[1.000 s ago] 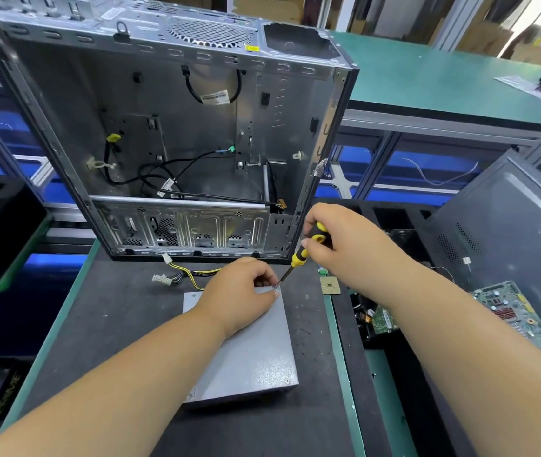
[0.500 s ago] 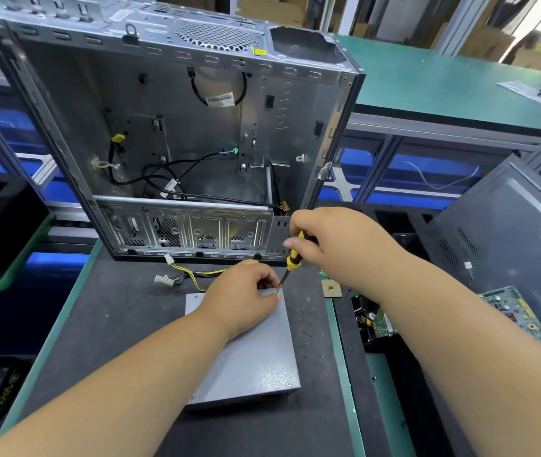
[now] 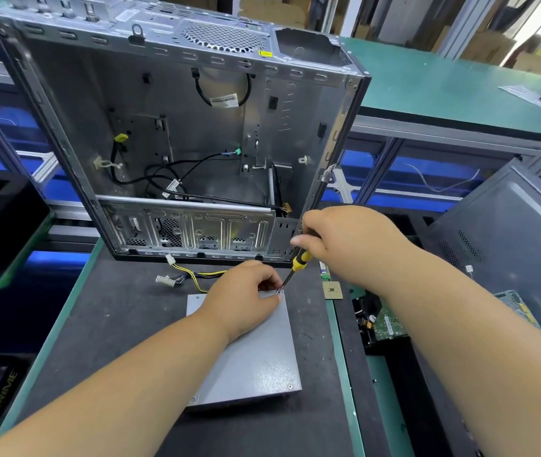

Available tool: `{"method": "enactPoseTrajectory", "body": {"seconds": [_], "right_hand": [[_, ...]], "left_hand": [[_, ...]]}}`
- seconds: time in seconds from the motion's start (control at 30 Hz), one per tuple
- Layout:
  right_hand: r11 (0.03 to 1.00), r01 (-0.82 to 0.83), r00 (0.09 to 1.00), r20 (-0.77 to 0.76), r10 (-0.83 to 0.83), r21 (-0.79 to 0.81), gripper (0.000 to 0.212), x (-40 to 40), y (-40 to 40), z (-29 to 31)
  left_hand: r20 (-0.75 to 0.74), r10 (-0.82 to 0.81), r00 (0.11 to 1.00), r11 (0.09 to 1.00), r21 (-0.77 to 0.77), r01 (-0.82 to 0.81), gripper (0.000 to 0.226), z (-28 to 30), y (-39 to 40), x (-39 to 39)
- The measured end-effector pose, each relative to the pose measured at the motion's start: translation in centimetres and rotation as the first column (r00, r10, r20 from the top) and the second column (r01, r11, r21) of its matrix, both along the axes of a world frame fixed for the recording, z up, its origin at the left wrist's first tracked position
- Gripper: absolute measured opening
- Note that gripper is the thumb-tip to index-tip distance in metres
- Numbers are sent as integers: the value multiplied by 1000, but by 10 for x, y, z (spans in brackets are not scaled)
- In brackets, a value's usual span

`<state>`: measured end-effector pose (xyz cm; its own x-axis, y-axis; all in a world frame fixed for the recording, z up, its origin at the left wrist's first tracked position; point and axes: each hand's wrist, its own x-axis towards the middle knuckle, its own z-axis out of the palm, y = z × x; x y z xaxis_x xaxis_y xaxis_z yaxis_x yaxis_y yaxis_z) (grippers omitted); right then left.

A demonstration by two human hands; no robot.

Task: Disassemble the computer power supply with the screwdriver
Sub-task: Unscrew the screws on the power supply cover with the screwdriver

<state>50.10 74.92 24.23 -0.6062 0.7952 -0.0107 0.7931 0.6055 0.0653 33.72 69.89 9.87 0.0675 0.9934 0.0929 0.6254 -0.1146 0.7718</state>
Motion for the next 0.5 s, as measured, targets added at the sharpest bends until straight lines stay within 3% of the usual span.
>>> {"method": "enactPoseTrajectory", "body": {"seconds": [0.17, 0.37, 0.5], "right_hand": [[994, -23, 986, -167, 5, -106, 15, -3, -4, 1], [990, -66, 985, -167, 44, -126, 12, -4, -7, 7], [987, -83, 989, -129, 66, -135, 11, -5, -6, 10]], "left_hand": [[-15, -3, 1000, 1000, -9, 3, 13, 1, -1, 0], [-66, -66, 996, 986, -158, 55, 22, 10, 12, 1], [-282, -192, 940, 970, -202, 137, 20, 23, 23, 4]]}}
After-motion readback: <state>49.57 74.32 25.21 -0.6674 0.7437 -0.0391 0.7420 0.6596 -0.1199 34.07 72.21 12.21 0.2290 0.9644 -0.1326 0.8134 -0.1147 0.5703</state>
